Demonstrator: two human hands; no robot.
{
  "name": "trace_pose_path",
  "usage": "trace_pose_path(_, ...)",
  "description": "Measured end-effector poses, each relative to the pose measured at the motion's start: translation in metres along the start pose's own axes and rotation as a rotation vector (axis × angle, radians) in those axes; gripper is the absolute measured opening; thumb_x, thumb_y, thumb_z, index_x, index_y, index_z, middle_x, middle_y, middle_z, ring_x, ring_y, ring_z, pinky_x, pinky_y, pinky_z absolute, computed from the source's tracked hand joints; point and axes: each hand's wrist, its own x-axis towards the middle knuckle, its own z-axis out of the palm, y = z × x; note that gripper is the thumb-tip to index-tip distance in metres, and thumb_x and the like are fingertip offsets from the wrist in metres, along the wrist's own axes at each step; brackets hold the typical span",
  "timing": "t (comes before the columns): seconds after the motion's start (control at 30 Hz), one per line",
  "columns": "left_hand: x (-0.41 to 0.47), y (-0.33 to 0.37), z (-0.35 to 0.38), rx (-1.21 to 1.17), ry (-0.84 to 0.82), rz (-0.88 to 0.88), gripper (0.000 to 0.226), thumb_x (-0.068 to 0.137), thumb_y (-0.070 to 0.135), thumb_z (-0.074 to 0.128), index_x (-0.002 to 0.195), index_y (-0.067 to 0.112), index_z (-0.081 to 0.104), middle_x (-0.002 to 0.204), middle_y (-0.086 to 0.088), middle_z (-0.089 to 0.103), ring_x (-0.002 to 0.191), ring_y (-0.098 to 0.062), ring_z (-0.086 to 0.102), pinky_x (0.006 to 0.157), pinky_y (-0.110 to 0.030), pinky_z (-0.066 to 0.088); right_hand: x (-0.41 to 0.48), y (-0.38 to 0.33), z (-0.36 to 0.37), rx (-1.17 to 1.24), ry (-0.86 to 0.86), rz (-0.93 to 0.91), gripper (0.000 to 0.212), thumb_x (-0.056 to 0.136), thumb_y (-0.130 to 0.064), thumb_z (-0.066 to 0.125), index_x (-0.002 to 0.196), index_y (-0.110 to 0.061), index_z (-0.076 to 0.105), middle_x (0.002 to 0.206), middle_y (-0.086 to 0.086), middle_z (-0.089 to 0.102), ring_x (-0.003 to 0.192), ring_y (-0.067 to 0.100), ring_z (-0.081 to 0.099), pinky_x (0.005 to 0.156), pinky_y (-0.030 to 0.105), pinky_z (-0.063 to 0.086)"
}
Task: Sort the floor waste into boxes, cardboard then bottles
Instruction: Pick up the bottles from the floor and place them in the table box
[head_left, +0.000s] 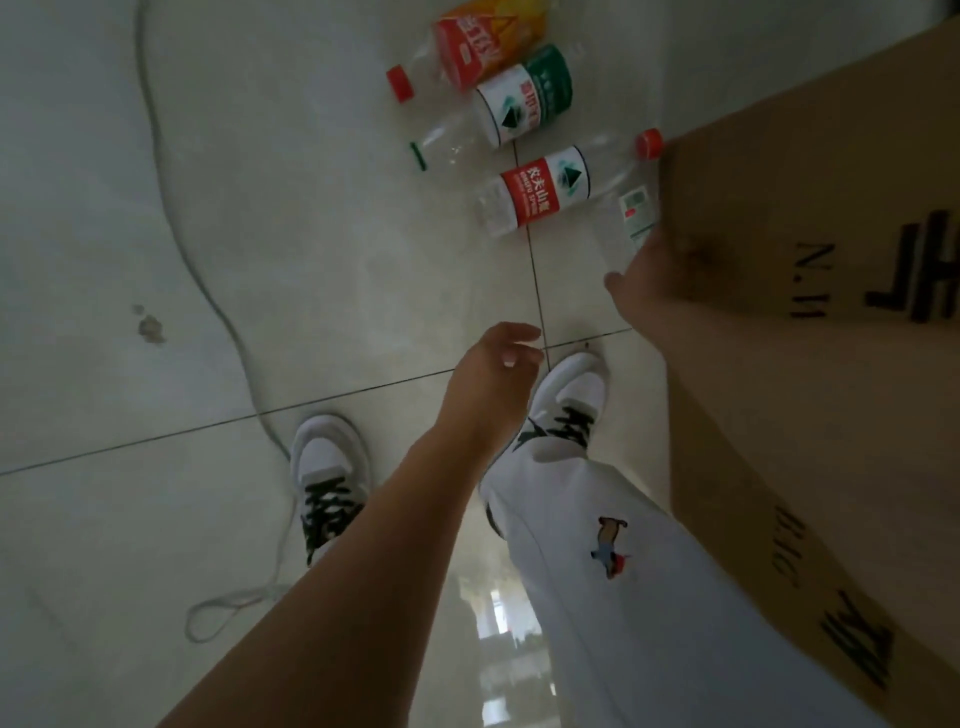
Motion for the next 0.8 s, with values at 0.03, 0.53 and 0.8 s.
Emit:
trace_pose_path(0.03, 0.004, -0.006, 0.003, 0.015, -0.046, -0.006, 0.031, 0.092, 0.013, 0.049, 0.117, 0.026, 0.061, 0.104, 0.005, 0.069, 0.094, -0.016, 0.067, 0.082, -0.026, 0.054, 0.01, 0.0, 0.004, -0.027, 0.038, 0.007, 0.08, 0.087, -0.029, 0.068, 0.149, -0.009, 0.023, 0.147, 0.024, 0.031, 0.131, 0.04, 0.039, 0.104, 0.046, 0.038)
trace_pose_path(0.53, -0.122, 0.102, -0.064, 0.067, -0.045, 0.07, 0.029, 0.094, 0.009, 0.05, 0.117, 0.023, 0.061, 0.095, 0.005, 0.066, 0.091, -0.022, 0.066, 0.073, -0.025, 0.047, -0.128, -0.016, -0.115, 0.468, 0.034, 0.049, 0.072, 0.074, -0.033, 0.078, 0.132, -0.011, 0.043, 0.127, 0.015, 0.056, 0.114, 0.035, 0.057, 0.093, 0.043, 0.049)
trace_pose_path(0.8, -0.366, 0.352, -0.135, 0.038, 0.059, 0.435, 0.026, 0.086, 0.009, 0.062, 0.082, 0.034, 0.065, 0.087, 0.008, 0.069, 0.073, -0.005, 0.065, 0.076, -0.03, 0.053, -0.386, -0.024, -0.422, 1.181, 0.228, -0.129, 0.072, 0.065, -0.05, 0.078, 0.128, -0.03, 0.05, 0.114, 0.002, 0.068, 0.099, 0.02, 0.068, 0.084, 0.04, 0.057)
